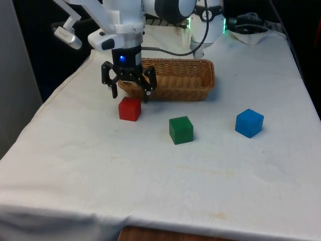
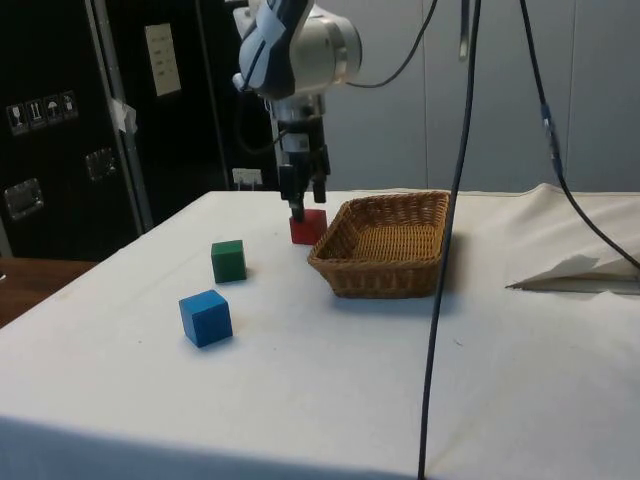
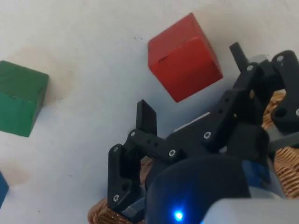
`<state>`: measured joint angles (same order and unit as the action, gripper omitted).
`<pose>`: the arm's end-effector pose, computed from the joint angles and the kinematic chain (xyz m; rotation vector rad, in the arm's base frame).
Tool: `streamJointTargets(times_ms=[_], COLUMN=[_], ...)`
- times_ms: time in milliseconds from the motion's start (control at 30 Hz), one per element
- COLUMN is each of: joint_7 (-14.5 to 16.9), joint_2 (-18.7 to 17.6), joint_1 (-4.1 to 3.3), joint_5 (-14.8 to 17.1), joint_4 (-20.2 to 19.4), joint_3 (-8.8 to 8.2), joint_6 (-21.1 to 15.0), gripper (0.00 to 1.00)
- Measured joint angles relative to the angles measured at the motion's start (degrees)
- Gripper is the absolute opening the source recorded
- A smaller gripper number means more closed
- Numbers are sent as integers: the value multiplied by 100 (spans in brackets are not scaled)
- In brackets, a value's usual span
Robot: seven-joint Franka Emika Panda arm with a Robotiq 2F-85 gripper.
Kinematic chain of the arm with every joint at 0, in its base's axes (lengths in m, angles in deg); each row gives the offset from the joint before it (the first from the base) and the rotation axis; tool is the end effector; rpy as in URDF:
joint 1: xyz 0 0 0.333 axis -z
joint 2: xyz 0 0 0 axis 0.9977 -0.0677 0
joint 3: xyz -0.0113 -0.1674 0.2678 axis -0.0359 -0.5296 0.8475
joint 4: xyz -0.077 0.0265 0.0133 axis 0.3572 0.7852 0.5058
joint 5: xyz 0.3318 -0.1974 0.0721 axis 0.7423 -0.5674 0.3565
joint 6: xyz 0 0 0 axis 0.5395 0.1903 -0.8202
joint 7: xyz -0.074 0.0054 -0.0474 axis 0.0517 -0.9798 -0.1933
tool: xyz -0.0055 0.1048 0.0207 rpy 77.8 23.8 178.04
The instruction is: Pick up exactly two blocks and place them into the basket.
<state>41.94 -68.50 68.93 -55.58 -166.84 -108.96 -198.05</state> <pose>0.5846 -0.1913 0.2050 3.1056 -0.1176 0.0196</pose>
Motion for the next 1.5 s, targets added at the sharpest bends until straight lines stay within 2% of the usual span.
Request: streamJointTargets(times_ms=[200, 333, 700, 933, 967, 1033, 1367, 1500], joint_7=[132, 350, 481, 504, 504, 504, 504, 510], joint_2=[-241, -384, -481, -481, -481, -481, -481, -286], joint_1=[17, 69, 63, 52, 52, 40, 34, -29], joint_5=[52, 160, 166, 143, 143, 132, 126, 40], joint_4=[52, 160, 178, 166, 166, 166, 160, 11], joint_3=[17, -23, -40, -40, -40, -52, -57, -103], joint_6=[-155, -166, -201, -206, -206, -206, -212, -206], gripper=[100, 100, 100, 23, 23, 1, 2, 2])
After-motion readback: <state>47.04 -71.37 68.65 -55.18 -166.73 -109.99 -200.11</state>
